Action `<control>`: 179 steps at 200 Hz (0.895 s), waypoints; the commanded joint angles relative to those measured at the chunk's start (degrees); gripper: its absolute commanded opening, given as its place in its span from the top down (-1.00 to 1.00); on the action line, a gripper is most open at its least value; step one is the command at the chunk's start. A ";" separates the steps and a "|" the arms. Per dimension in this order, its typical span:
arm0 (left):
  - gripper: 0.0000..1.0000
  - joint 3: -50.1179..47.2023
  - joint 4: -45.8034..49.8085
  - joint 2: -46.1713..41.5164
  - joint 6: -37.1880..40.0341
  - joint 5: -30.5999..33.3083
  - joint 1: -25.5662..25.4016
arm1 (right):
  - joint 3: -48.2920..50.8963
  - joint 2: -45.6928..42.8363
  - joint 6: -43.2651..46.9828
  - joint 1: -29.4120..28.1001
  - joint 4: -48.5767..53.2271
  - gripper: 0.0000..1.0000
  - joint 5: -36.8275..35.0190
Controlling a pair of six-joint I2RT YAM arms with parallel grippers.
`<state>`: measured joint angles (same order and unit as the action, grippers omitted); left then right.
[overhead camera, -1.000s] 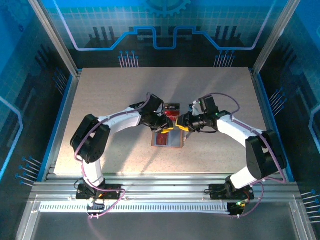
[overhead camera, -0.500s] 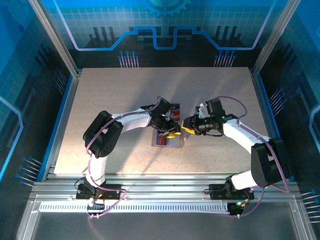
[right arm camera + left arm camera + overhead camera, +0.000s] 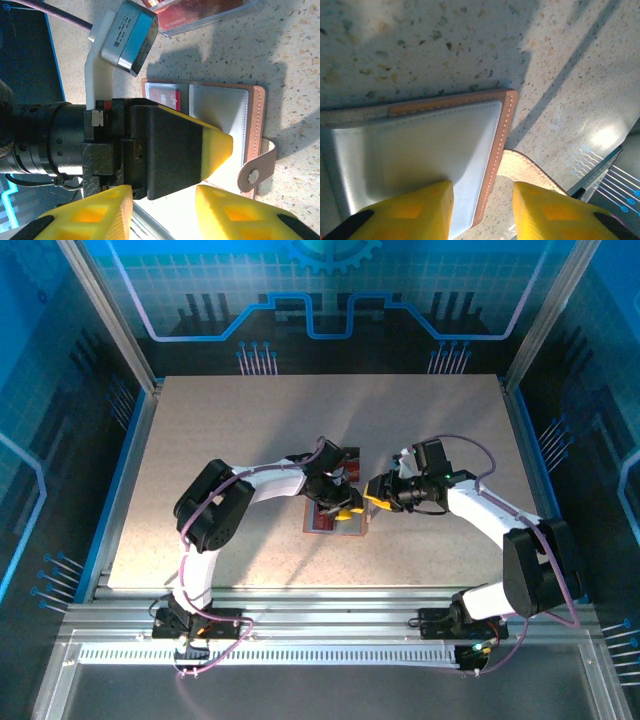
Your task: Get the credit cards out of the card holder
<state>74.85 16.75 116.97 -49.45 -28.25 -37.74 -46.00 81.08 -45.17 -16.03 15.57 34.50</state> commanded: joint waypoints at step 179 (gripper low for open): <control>0.27 -17.23 -3.32 -17.36 2.32 -0.73 11.56 | -8.93 15.04 -4.23 -10.09 -5.39 0.22 -1.73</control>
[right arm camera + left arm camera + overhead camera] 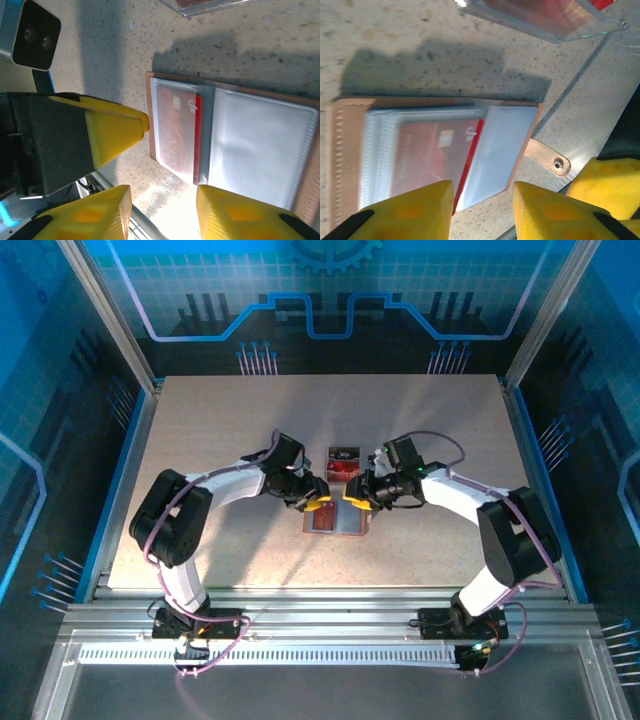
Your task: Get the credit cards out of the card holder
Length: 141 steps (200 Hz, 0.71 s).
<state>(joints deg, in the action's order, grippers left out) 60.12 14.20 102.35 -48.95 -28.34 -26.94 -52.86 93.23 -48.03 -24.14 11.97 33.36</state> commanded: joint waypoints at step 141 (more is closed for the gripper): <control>0.75 -6.72 -3.51 -0.23 1.75 -1.07 1.77 | -2.40 11.58 -3.81 -5.25 -7.75 0.29 1.76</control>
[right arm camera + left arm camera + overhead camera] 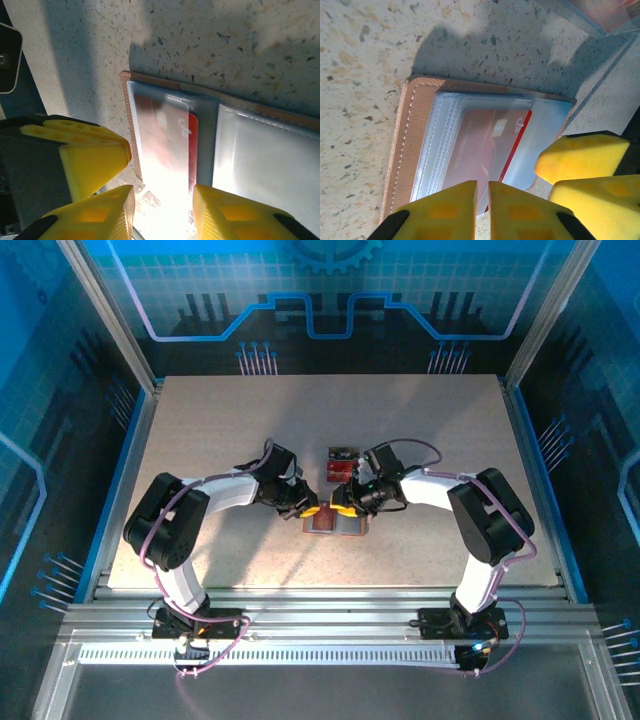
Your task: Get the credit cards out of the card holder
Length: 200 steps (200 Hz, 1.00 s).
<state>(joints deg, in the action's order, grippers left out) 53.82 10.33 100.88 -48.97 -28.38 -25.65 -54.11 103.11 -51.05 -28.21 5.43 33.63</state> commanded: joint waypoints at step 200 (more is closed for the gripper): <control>0.90 0.27 2.67 3.45 3.20 -0.95 0.78 | -2.68 4.93 -1.35 -2.91 -2.08 0.32 1.89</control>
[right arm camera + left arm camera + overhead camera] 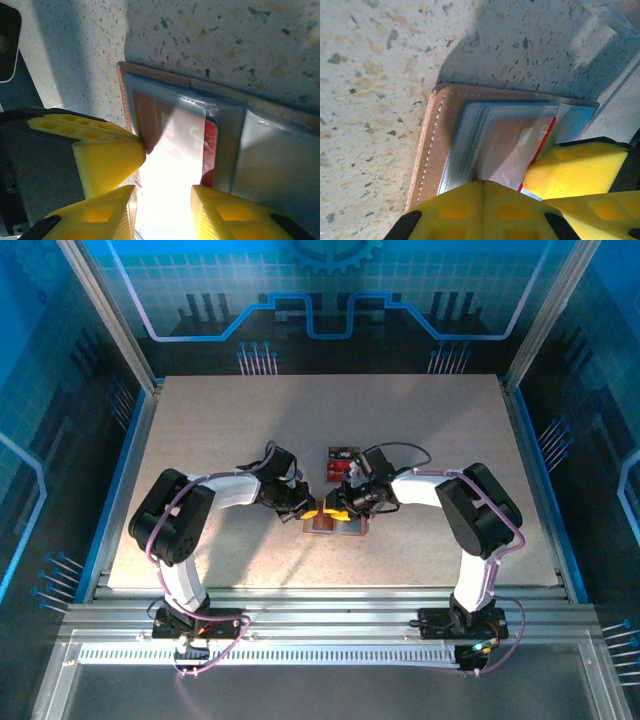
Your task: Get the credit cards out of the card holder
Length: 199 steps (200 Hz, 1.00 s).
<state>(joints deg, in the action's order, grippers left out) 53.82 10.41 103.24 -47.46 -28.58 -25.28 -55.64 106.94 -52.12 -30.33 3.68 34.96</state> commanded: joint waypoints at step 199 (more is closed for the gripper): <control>0.73 1.45 3.73 -1.85 1.01 -1.15 0.41 | -2.06 -1.93 5.36 -0.26 8.94 0.30 -4.61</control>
<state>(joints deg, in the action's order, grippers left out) 54.00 11.53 103.15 -46.48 -29.02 -25.28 -57.01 106.65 -47.75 -30.35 9.52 31.90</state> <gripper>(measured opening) 0.133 0.351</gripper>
